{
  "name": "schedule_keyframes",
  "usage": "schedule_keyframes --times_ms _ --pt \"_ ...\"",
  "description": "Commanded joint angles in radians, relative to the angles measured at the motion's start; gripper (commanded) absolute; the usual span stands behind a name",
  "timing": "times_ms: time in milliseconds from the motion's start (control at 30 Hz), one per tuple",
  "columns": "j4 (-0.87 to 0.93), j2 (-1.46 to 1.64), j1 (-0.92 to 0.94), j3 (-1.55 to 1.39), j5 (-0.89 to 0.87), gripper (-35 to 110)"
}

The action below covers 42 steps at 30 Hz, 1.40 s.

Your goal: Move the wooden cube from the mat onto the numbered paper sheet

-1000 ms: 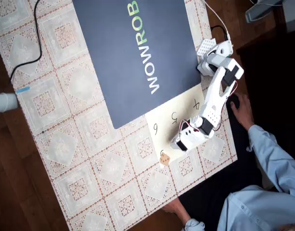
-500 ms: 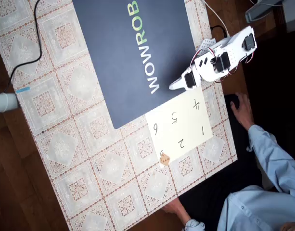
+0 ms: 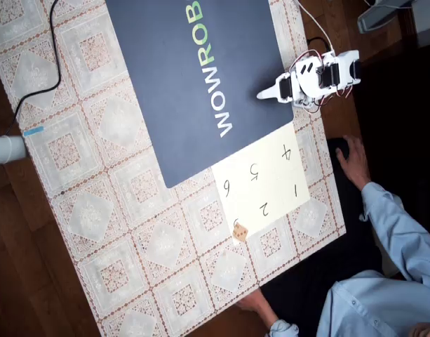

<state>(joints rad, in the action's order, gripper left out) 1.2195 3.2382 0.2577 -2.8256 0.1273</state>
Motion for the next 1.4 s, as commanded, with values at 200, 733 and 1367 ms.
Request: schedule_keyframes --times_ms 200,733,1367 --pt "-0.075 0.017 0.009 -0.129 0.083 0" --pt "-0.229 0.017 -0.081 -0.175 0.074 0" --pt "-0.198 0.017 -0.046 -0.167 0.028 0"
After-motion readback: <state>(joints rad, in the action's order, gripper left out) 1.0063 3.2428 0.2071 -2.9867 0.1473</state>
